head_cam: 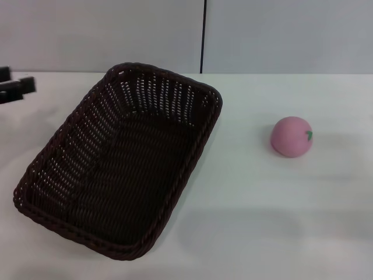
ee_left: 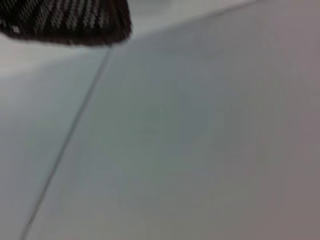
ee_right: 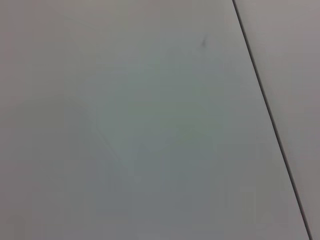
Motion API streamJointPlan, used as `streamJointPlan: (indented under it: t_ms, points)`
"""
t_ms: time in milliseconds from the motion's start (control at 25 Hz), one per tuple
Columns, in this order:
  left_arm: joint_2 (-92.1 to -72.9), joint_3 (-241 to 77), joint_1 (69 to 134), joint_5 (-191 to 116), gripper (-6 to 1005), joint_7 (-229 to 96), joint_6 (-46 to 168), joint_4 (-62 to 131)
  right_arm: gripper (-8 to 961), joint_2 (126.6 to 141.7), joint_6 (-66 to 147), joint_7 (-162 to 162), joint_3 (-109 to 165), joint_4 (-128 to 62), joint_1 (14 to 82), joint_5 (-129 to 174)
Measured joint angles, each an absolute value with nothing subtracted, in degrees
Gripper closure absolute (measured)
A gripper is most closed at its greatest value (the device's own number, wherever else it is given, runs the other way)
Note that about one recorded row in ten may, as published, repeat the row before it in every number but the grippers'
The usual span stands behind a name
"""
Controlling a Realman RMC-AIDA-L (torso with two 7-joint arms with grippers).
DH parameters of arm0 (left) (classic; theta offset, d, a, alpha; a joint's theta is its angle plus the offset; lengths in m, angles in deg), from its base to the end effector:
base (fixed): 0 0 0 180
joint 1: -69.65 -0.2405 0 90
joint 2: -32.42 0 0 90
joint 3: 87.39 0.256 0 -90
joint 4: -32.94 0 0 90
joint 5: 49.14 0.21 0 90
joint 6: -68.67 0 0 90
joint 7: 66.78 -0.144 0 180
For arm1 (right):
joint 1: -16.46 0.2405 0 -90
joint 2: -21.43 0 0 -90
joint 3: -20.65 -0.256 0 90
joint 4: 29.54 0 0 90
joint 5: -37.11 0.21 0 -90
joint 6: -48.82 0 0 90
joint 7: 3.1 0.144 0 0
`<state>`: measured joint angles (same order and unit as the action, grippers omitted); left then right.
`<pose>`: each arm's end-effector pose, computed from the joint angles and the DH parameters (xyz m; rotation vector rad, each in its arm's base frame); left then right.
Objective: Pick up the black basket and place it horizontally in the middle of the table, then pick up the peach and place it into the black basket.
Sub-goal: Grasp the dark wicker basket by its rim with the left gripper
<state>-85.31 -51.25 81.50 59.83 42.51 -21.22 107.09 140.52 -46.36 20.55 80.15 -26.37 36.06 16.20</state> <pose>-0.2981 0.2891 0.1381 -2.2509 -0.9138 -0.5856 0.3429 0.2621 0.0328 -1.4069 0.4719 1.0150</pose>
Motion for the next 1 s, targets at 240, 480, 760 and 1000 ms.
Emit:
streamJointPlan:
  t_ms: [240,480,760,1000]
  points:
    - [-85.37,-48.2,90.5,75.7,301,53.9,-28.9,113.5,218,140.52,-46.4,20.5,80.2,-26.5,36.1,16.2]
    - [-85.92,-36.5,91.9,87.1,372,60.3,-24.4,118.0,218,140.52,-46.4,20.5,79.8,-26.6,36.1,16.2]
    - [-85.91,-30.9,93.3,92.6,289,64.9,-21.1,118.5,219,140.52,-46.1,20.5,79.5,-26.6,36.0,16.2]
    - [-85.94,-30.7,95.4,96.2,237,66.7,-23.8,117.9,218,140.52,-44.7,20.5,78.8,-27.2,36.0,16.2]
